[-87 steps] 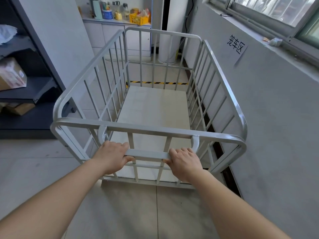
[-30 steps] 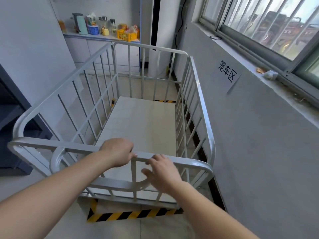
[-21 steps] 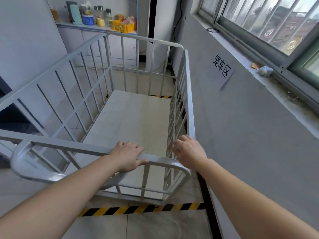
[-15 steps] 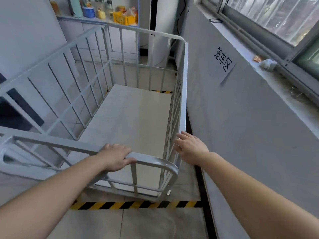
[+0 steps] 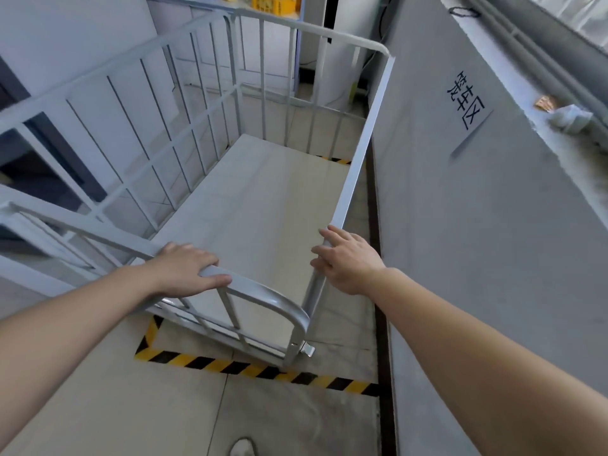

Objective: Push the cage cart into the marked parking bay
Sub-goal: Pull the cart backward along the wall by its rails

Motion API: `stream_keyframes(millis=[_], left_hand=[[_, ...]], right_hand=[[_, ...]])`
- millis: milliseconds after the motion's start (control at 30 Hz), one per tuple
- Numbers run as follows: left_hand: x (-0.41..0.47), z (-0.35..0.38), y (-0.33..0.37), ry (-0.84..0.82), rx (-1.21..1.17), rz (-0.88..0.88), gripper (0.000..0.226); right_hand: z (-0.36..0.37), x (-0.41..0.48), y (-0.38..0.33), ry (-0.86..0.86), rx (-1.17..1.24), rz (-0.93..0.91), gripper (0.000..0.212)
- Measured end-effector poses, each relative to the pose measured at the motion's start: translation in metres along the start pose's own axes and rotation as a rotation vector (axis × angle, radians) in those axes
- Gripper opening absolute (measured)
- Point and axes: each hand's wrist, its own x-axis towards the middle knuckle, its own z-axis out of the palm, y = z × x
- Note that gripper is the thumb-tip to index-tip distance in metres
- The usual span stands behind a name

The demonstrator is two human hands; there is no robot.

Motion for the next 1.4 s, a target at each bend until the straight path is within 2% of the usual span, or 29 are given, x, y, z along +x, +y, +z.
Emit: stream_keyframes(millis=[133,267,633,800,1400], left_hand=[[0.004,-0.004,-0.009,0.007,-0.018,0.009,0.105],[0.005,-0.007,-0.011,0.009,-0.061,-0.036,0.125],[-0.007,-0.013,-0.005,-0.064,-0.197,-0.255,0.129],[-0.005,-0.014,-0.005,-0.109,-0.209,-0.27,0.128],[-0.005,-0.015,-0.005,-0.127,-0.173,-0.219,0.132]], right_hand=[[-0.009,0.016,0.004,-0.034,-0.051,-0.025,0.046],[-0.009,0.029,0.006,-0.062,-0.101,-0.064,0.047],[-0.012,0.064,0.02,-0.173,-0.208,-0.287,0.047],[-0.014,0.072,0.022,-0.227,-0.204,-0.339,0.046],[-0.011,0.07,0.022,-0.189,-0.115,-0.329,0.043]])
